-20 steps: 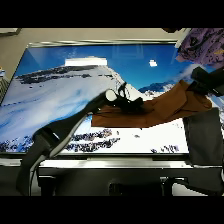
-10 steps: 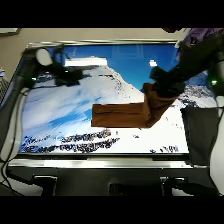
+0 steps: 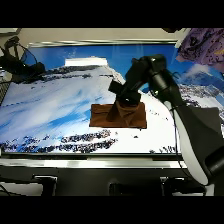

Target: Fold the clothes and pants, and hang the long-sleeved shirts on hangers.

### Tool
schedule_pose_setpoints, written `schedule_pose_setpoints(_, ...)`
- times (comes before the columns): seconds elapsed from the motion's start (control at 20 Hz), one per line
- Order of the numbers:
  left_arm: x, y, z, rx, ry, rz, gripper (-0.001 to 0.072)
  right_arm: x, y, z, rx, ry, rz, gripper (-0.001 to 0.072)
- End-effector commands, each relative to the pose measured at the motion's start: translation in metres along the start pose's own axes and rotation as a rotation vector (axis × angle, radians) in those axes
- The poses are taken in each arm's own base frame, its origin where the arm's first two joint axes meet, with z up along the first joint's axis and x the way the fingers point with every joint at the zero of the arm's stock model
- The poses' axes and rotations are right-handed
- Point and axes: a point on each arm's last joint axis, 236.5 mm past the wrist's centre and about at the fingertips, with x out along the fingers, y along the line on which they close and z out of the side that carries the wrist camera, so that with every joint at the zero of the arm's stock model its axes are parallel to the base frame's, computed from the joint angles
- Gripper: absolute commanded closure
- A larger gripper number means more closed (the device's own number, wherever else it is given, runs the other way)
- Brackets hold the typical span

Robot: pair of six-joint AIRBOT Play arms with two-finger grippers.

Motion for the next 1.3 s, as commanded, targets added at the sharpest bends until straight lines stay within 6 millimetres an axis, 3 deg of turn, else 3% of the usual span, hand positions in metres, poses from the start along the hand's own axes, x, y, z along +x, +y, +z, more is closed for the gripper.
schedule_pose_setpoints(0.0,-0.005,0.010,0.000,-0.015,0.000,0.012,0.0686,0.036,0.023,-0.002,0.044,0.009,0.046,0.0687)
schedule_pose_setpoints(0.25,-0.005,0.009,0.000,-0.024,-0.001,0.011,0.0686,0.065,0.045,0.015,0.102,-0.017,0.147,0.0683)
schedule_pose_setpoints(0.3,-0.005,0.009,0.001,-0.023,-0.003,0.011,0.0685,0.066,0.053,0.016,0.116,-0.015,0.182,0.0610)
schedule_pose_setpoints(0.35,-0.005,0.009,0.001,-0.024,-0.003,0.011,0.0685,0.065,0.061,0.016,0.124,-0.012,0.219,0.0491)
schedule_pose_setpoints(0.4,-0.004,0.009,0.001,-0.023,-0.002,0.011,0.0685,0.061,0.071,0.014,0.111,-0.006,0.262,0.0373)
schedule_pose_setpoints(0.5,-0.003,0.009,0.001,-0.024,-0.002,0.012,0.0685,0.047,0.087,0.009,0.066,0.004,0.328,0.0279)
schedule_pose_setpoints(0.6,-0.002,0.009,0.001,-0.025,-0.002,0.012,0.0685,0.027,0.093,0.006,0.022,-0.015,0.351,0.0279)
schedule_pose_setpoints(0.75,-0.002,0.009,0.002,-0.041,-0.002,0.011,0.0685,-0.018,0.087,0.025,0.013,-0.090,0.388,0.0279)
schedule_pose_setpoints(0.85,-0.002,0.009,0.002,-0.041,-0.004,0.011,0.0685,-0.053,0.067,0.041,0.009,-0.138,0.388,0.0279)
schedule_pose_setpoints(0.95,-0.002,0.009,0.002,-0.040,-0.004,0.011,0.0685,-0.085,0.026,0.055,-0.043,-0.165,0.334,0.0279)
schedule_pose_setpoints(1.1,-0.003,0.012,0.003,-0.044,-0.006,0.013,0.0685,-0.115,-0.072,0.068,-0.137,-0.127,0.162,0.0231)
schedule_pose_setpoints(1.25,-0.005,0.015,0.004,-0.051,-0.010,0.015,0.0685,-0.120,-0.150,0.091,-0.116,-0.130,0.116,0.0231)
